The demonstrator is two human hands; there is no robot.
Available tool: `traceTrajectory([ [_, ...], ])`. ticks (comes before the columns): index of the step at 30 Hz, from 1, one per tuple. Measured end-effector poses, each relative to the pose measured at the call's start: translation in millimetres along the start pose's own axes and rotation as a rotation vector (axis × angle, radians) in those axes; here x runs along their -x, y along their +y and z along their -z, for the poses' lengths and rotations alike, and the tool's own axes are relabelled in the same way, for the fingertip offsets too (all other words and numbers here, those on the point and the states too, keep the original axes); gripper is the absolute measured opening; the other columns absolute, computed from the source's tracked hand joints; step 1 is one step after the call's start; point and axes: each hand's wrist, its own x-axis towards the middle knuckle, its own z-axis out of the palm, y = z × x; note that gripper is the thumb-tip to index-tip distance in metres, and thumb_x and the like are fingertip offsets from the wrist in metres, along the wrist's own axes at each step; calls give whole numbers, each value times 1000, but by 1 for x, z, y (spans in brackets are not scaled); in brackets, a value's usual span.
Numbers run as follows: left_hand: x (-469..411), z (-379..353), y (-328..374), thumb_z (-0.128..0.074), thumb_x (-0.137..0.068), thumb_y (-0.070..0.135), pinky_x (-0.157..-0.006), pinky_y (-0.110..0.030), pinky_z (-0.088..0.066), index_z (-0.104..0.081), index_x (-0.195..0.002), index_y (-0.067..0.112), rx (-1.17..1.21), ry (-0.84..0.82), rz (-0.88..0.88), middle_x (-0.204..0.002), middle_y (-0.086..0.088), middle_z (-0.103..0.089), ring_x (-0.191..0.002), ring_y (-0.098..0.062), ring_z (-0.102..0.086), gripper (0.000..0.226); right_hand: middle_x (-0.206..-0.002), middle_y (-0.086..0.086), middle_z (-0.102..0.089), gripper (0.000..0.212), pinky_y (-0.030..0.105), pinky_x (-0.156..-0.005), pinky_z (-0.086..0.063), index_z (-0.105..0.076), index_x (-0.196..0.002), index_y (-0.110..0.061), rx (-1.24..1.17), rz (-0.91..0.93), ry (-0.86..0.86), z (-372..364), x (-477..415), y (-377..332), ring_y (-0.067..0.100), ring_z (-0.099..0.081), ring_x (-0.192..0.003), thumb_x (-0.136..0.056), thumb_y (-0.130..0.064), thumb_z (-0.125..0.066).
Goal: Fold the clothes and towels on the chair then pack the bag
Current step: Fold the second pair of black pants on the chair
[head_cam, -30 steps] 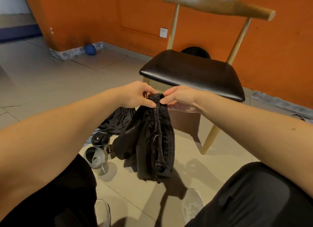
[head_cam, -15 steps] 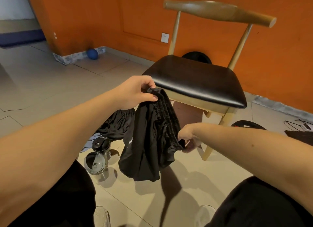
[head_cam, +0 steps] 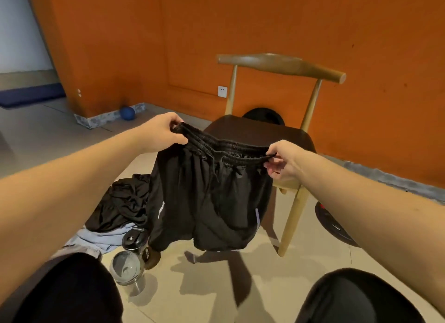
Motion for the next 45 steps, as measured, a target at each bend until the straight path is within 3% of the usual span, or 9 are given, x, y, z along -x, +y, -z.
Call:
traceTrajectory([
  [5,4,26,38,-70,-96,31,-82,-30,-45,-60,-121,22,-158,-105,-7,-109,4,-66,-99,-16,-64,29,-102,13,-63,28,38,-63,-64,-60,-120,-2,403,398,211,1,30,-49,29,-70,-85,-94,-10,-53],
  [12,-10,44,71,-75,-88,47,-70,-29,-43,-58,-93,13,-224,77,-91,-100,2,-64,-87,-20,-59,38,-100,14,-70,21,44,-82,-60,-67,-107,-6,890,701,373,18,69,-101,34,-69,-93,-93,-13,-54],
  [19,-44,55,78,-69,-87,54,-92,-37,-46,-54,-137,4,-242,66,-110,-136,-14,-60,-110,-29,-57,72,-80,7,-56,22,31,-60,-42,-57,-92,-12,868,783,241,31,63,-124,24,-52,-72,-103,-29,-48],
  [25,-92,55,74,-67,-78,68,-64,-36,-38,-55,-90,8,-321,94,-191,-89,-13,-61,-77,-28,-53,63,-58,1,-38,60,32,-55,-26,-51,-76,-9,898,893,190,49,39,-140,13,-37,-49,-95,-66,-52],
  [27,-113,49,74,-70,-84,59,-62,-35,-36,-52,-86,11,-329,55,-205,-85,-8,-57,-74,-24,-49,51,-71,4,-63,69,36,-64,-44,-62,-84,-3,771,815,37,62,24,-147,17,-61,-64,-75,-71,-73],
  [30,-153,42,67,-72,-91,44,-76,-35,-44,-59,-104,15,-286,-27,-195,-101,-2,-62,-92,-23,-57,34,-102,11,-77,29,43,-88,-57,-74,-97,-8,617,711,-89,79,-4,-160,36,-70,-107,-77,-26,-87],
  [33,-198,31,57,-71,-96,30,-93,-36,-45,-62,-123,18,-223,-60,-140,-117,-3,-64,-107,-25,-59,31,-98,5,-78,15,40,-90,-56,-77,-95,-14,650,726,21,86,-39,-176,34,-71,-105,-86,-3,-78],
  [40,-301,-33,54,-68,-95,47,-92,-45,-46,-68,-120,15,-430,198,21,-120,-13,-66,-120,-37,-51,41,-113,11,-67,36,37,-89,-49,-69,-116,-6,1070,849,504,80,-145,-199,33,-62,-111,-90,-29,-78],
  [45,-362,-86,49,-80,-87,34,-85,-44,-57,-64,-108,5,-280,209,259,-106,-15,-68,-94,-38,-65,39,-120,10,-68,32,38,-79,-51,-70,-118,-18,1153,731,781,67,-221,-200,34,-65,-106,-91,-33,-76],
])
